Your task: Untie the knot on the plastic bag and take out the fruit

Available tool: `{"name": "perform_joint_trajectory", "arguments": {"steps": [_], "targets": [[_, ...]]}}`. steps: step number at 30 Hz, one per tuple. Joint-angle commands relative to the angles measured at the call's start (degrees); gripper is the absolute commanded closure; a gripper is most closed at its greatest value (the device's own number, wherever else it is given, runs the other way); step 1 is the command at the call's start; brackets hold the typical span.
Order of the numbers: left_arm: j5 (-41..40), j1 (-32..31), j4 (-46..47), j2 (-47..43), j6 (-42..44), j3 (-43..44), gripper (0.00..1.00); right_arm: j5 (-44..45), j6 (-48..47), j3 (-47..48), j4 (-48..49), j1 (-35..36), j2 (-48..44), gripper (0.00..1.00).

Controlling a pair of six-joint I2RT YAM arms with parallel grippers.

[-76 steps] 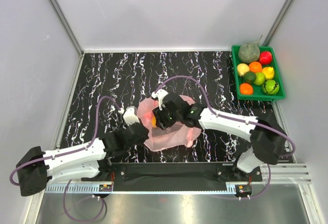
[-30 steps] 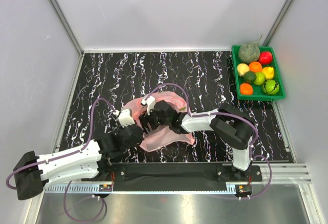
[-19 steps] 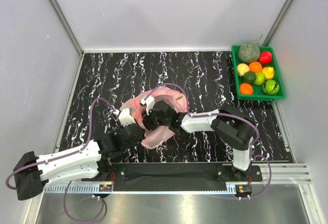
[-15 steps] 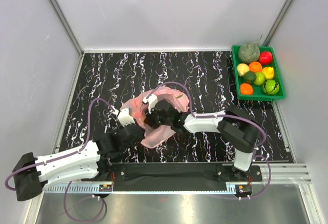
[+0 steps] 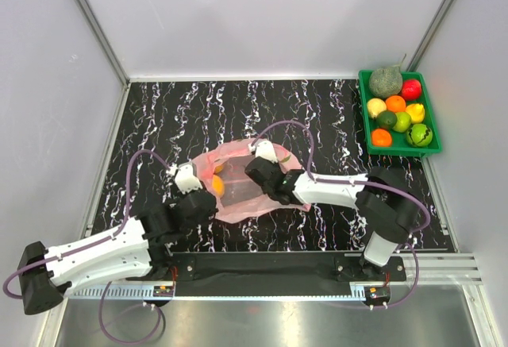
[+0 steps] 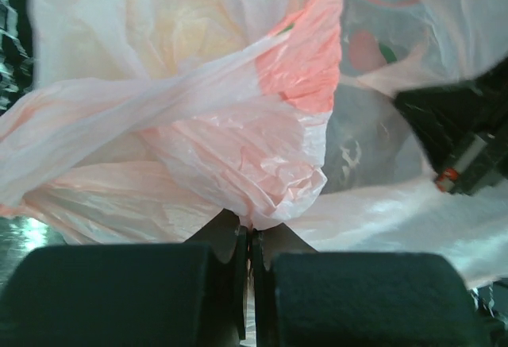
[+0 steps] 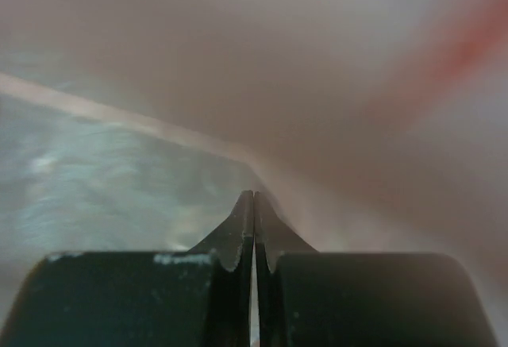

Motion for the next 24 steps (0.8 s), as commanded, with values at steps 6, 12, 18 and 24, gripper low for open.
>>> {"name": "perform_joint_trajectory", "arguments": {"steps": [6,12,18,24], "targets": [[-10.71,0.81,-8.98,-0.81,-0.79,1.24,1.0,15.26,10.02,-3.37,-13.8,-5.39,-10.75,1.0],[-8.87,2.57,-2.76,0.41,0.95,-2.1,1.0,12.56,6.96,-7.94,-11.88,-5.75,-17.34,1.0],[-4.04,2.57,10.96,12.09,4.39,-0.71,1.0,-11.46,-3.23,-13.74,1.21,-5.66,-23.66,0.82],[-2.45,2.66,16.06,19.49,6.14,1.23,1.0,-29.21,-5.97,-15.86,11.42,-4.69,-26.15,0.39]]}}
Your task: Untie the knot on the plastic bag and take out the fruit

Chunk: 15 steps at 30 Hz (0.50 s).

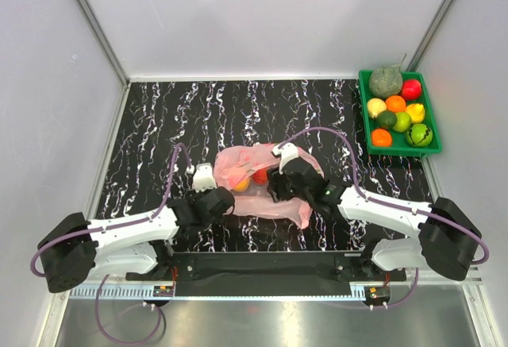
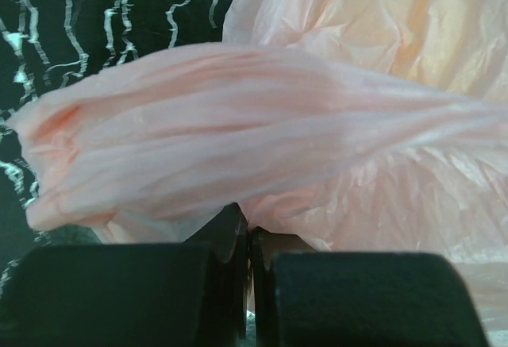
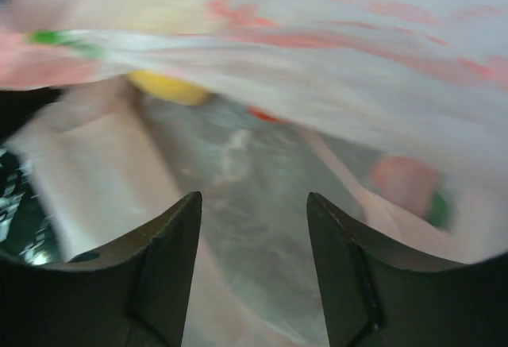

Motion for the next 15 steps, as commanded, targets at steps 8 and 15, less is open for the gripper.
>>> {"name": "perform_joint_trajectory", "arguments": {"steps": [8,15], "targets": [[2.82,0.32,12.61,-2.82,2.7,-0.35,1.0,-12.45,-5.24,7.27,11.54,1.45,7.22,0.21],[6.35,0.32,16.92,-1.24,2.35,-2.29,1.0,-5.88,-5.94,11.58,16.55,2.77,16.62,0.0]]}}
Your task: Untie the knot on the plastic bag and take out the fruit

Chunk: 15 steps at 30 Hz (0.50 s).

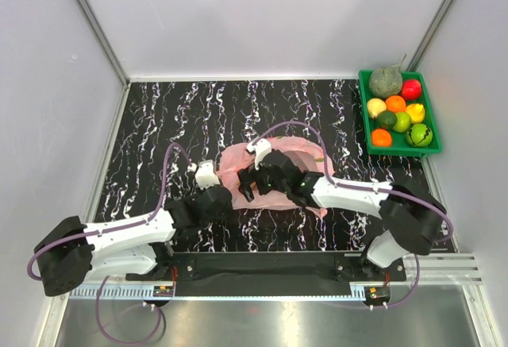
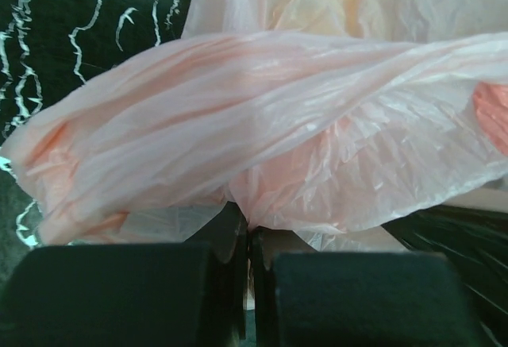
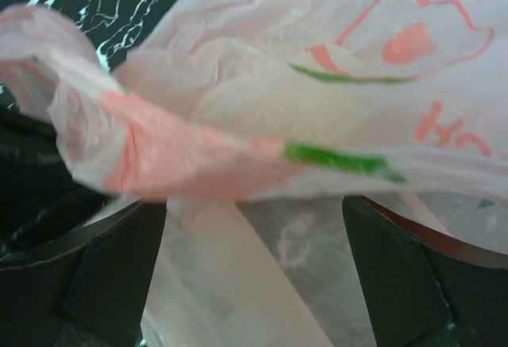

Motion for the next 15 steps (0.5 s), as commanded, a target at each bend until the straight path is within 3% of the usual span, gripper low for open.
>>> {"name": "perform_joint_trajectory", "arguments": {"steps": [1,5,15], "targets": [[2.19,0.19,6.19,1.12,0.27,-0.91,1.0,5.42,-1.53,4.71,4.8,1.68,3.59,0.0],[2.9,0.19,7.69,1.82,0.36,-1.26,1.0,11.93,-3.55,7.54,5.32,2.29,7.98,0.0],[2.99,0.1,8.49,1.82,0.62,-1.7,1.0,15.01,-4.08,13.42,4.36,2.47,17.91,0.0]]}}
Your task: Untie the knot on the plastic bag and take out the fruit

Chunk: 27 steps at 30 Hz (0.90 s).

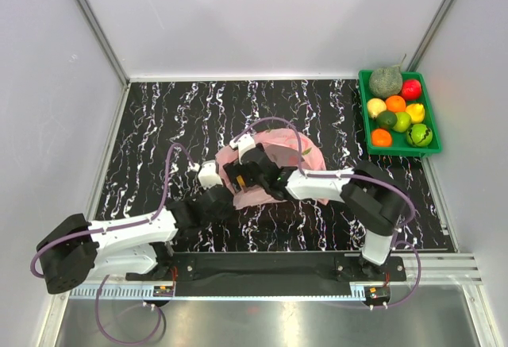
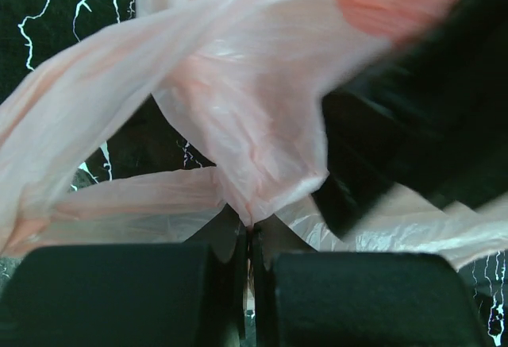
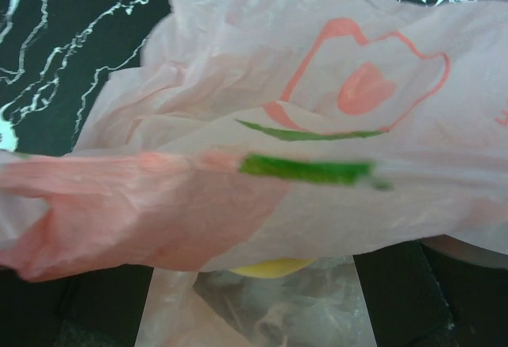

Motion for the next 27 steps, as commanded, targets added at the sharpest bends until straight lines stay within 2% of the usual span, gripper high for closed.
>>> {"name": "perform_joint_trajectory", "arguments": {"steps": [1,4,7,8,10,15,18,22,24,27], "targets": [[-0.11,0.08,3.2,-0.14,0.49,-0.65,1.0,3.3,-0.37,3.53,1.34,0.53,3.39,0.0],[-0.11,0.08,3.02,-0.49,0.4,-0.92,1.0,2.6,0.78,2.92,2.82,0.53,4.18,0.0],[-0.46,0.08,2.5,-0.93,0.23,-1.27,1.0,1.71,1.48,2.48,2.93,0.44,3.74,0.08],[-0.73,0.08,2.32,-1.37,0.23,-1.36,1.0,1.28,1.66,2.3,2.75,0.35,3.39,0.14],[-0.9,0.17,1.71,-1.72,0.05,-1.44,1.0,1.1,1.74,0.73,3.1,0.44,1.29,0.21],[-1.34,0.17,1.26,-2.34,-0.3,-1.36,1.0,-1.18,2.71,-3.94,3.63,0.44,-7.4,0.52],[-1.78,0.17,1.35,-2.08,-0.12,-0.83,1.0,-3.9,4.47,-5.17,-1.45,0.44,-11.45,0.53],[-1.87,0.17,1.88,-1.29,0.14,0.66,1.0,-7.16,7.19,-8.68,-2.09,0.44,-17.34,0.53],[-1.78,0.17,1.7,-0.67,0.4,1.45,1.0,-11.62,8.07,-9.82,-2.09,0.44,-20.58,0.53],[-2.05,0.17,1.53,-0.49,0.49,2.07,1.0,-18.05,8.16,-7.82,-8.73,0.44,-22.71,0.57]]}}
